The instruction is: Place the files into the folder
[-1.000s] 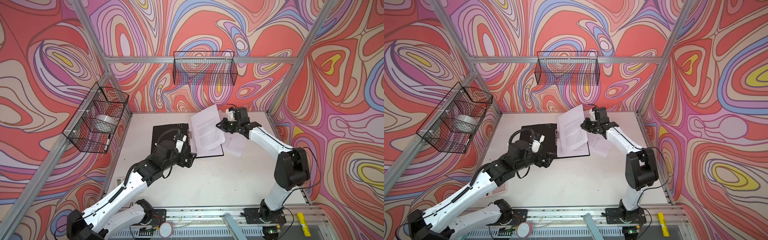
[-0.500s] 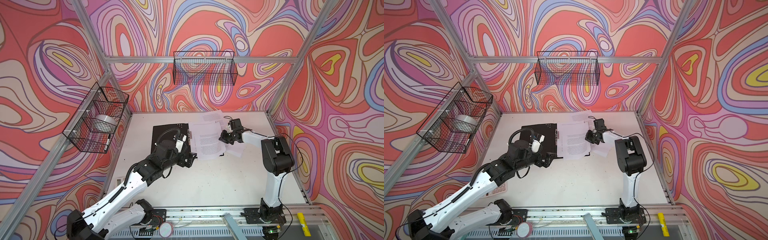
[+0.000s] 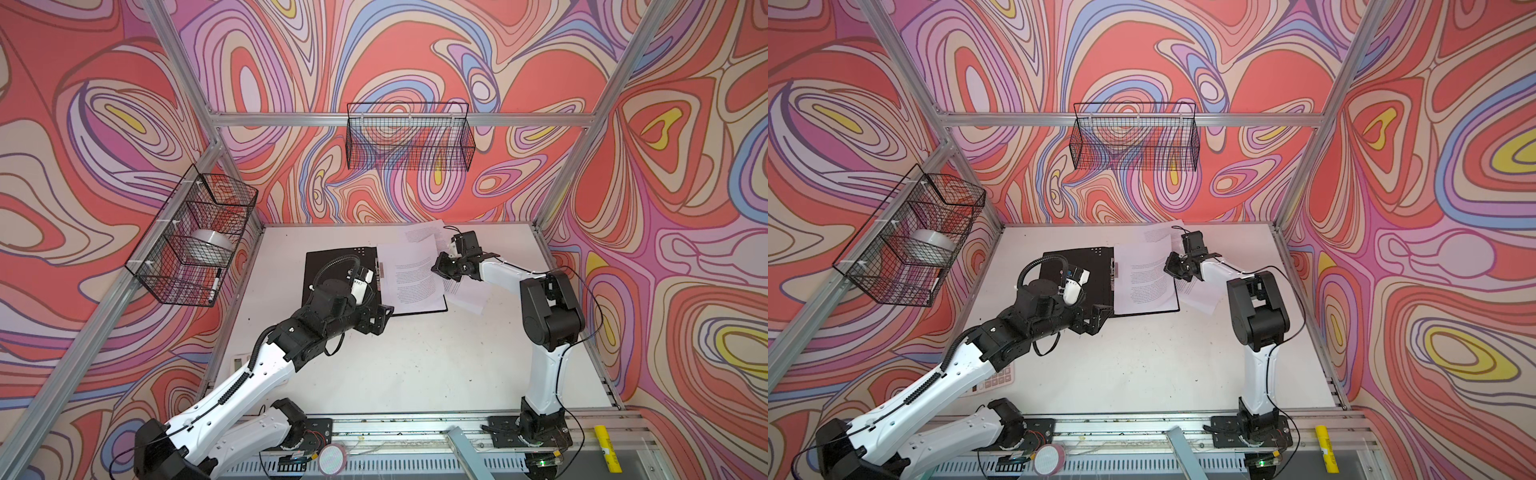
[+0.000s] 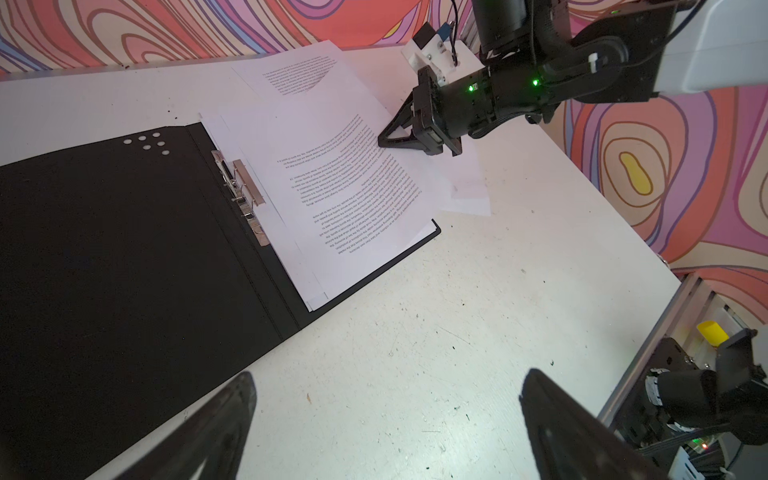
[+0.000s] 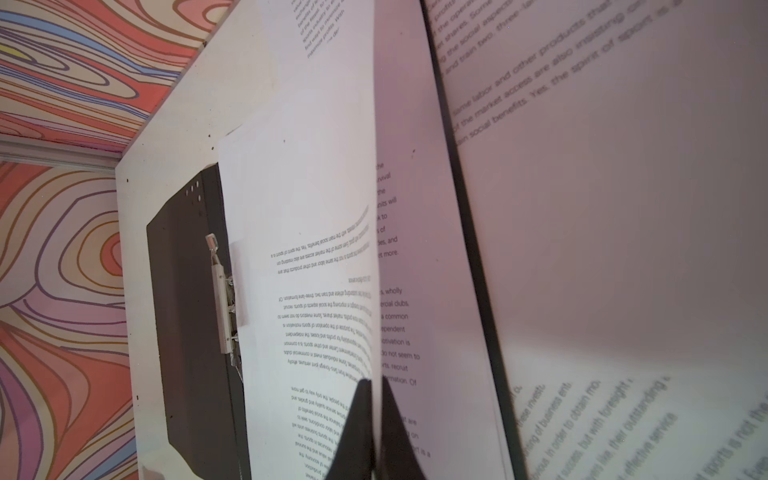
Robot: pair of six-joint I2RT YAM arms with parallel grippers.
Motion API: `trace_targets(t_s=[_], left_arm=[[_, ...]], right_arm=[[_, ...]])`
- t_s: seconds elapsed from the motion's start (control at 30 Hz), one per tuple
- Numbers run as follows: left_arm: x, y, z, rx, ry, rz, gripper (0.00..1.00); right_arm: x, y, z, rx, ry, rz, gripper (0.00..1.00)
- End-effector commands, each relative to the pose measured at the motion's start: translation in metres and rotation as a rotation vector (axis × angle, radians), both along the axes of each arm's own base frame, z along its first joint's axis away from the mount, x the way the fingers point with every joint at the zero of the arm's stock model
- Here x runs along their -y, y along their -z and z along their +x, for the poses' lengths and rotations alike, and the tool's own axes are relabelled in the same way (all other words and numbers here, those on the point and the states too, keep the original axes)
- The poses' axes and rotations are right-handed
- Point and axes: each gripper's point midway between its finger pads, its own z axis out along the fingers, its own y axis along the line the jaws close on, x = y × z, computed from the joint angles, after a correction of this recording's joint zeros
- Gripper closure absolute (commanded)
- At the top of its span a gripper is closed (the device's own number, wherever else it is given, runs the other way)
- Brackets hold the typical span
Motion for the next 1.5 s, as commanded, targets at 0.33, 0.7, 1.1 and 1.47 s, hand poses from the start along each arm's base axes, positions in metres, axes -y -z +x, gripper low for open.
trace_targets(t_s=[0.33,0.7,1.1,1.47], left_arm=[[0.002,-0.001,0.003,-0.008,0.005,-0.025,0.01],[0.002,0.0,0.004,-0.017,0.004,-0.034,0.01],[0.003,0.001,0.005,-0.027,0.006,-0.044,0.01],[0.003,0.002,0.006,-0.037,0.004,-0.05,0.01]], right_arm=[[-0.012,0.009,0.008,-0.012,-0.01,-0.002,1.0],[-0.018,0.014,0.008,-0.018,-0.02,0.009,1.0],[-0.021,0.019,0.008,-0.027,-0.036,0.004,1.0],[-0.023,0.021,0.007,-0.031,-0.041,0.01,1.0]])
